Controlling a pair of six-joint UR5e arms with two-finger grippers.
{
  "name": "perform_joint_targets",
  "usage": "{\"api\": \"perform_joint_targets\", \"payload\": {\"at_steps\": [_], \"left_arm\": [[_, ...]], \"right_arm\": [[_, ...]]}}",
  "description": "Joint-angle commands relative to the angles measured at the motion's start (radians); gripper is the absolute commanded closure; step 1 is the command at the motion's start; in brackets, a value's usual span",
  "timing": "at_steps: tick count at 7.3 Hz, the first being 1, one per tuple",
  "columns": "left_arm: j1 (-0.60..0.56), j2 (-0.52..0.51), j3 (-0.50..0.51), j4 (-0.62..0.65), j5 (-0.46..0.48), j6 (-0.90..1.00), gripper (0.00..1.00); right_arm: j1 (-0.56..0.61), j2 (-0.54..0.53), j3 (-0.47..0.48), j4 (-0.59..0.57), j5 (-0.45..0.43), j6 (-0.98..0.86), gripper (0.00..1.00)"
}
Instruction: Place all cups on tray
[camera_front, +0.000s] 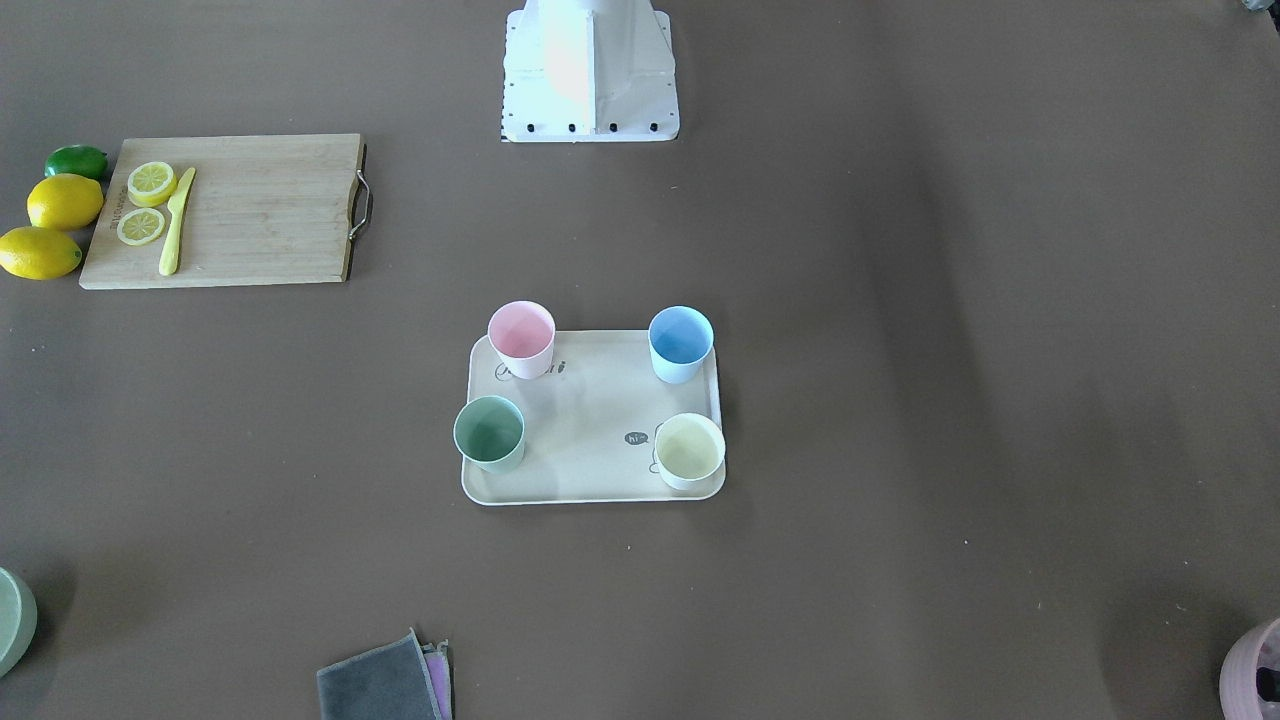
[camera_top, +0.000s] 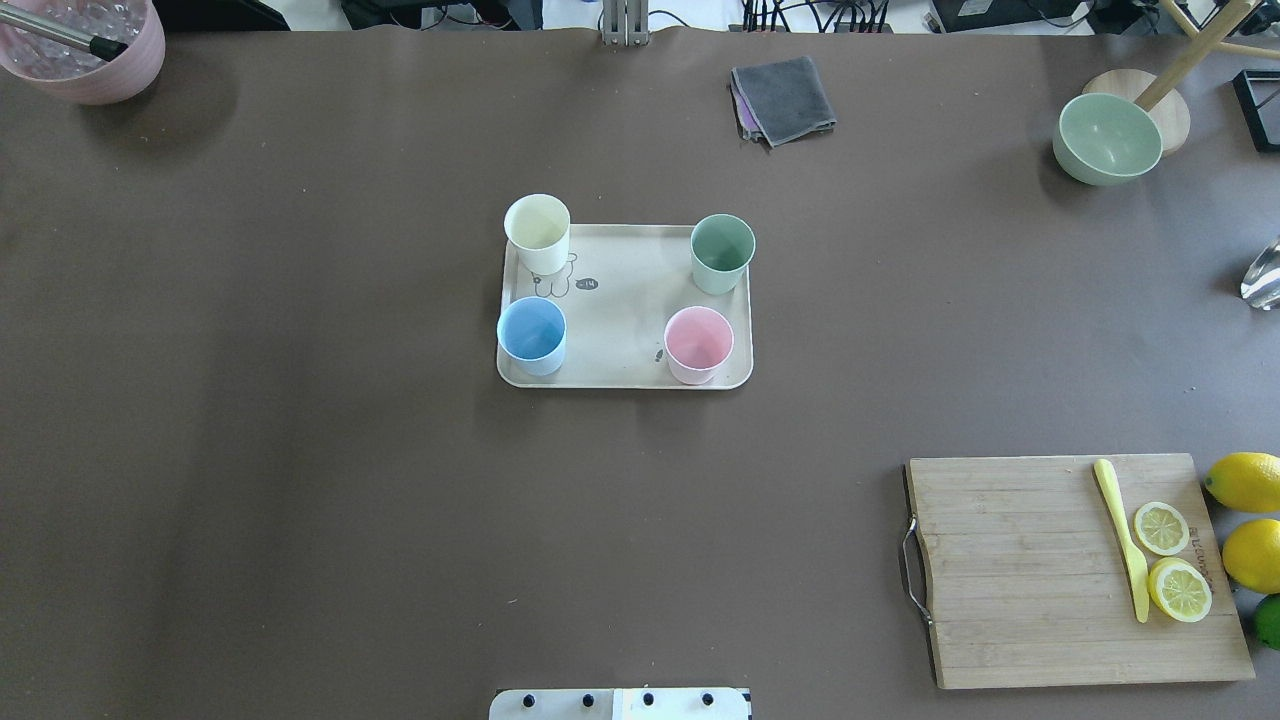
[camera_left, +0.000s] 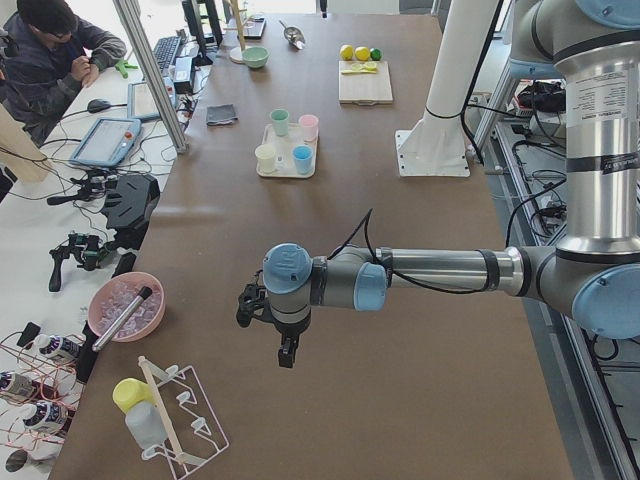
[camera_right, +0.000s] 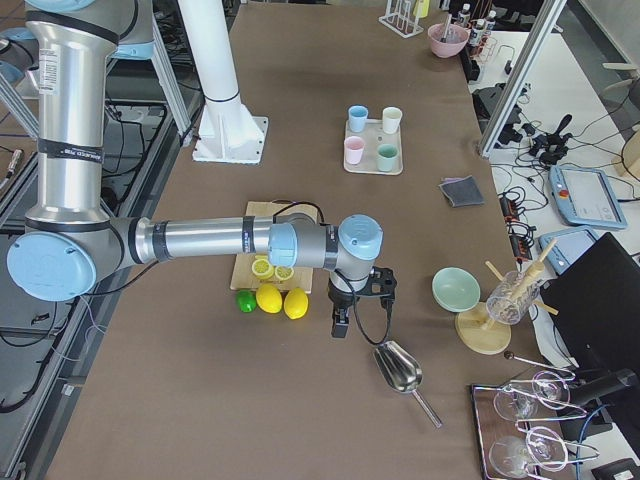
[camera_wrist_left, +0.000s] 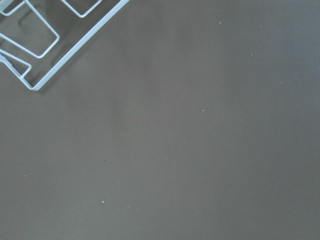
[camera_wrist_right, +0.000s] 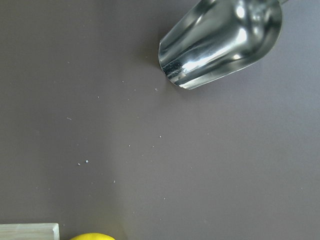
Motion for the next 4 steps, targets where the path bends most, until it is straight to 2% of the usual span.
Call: {"api": "perform_joint_targets", "payload": {"at_steps": [1,4], "left_arm": [[0.001,0.0,0.0,0.0,0.0,0.0,0.02],[0.001,0.0,0.0,-0.003,0.0,0.0,0.02]], "right_arm": [[-0.001,0.0,0.0,0.0,0.0,0.0,0.0],[-0.001,0.001,0.0,0.0,0.0,0.0,0.0]]}}
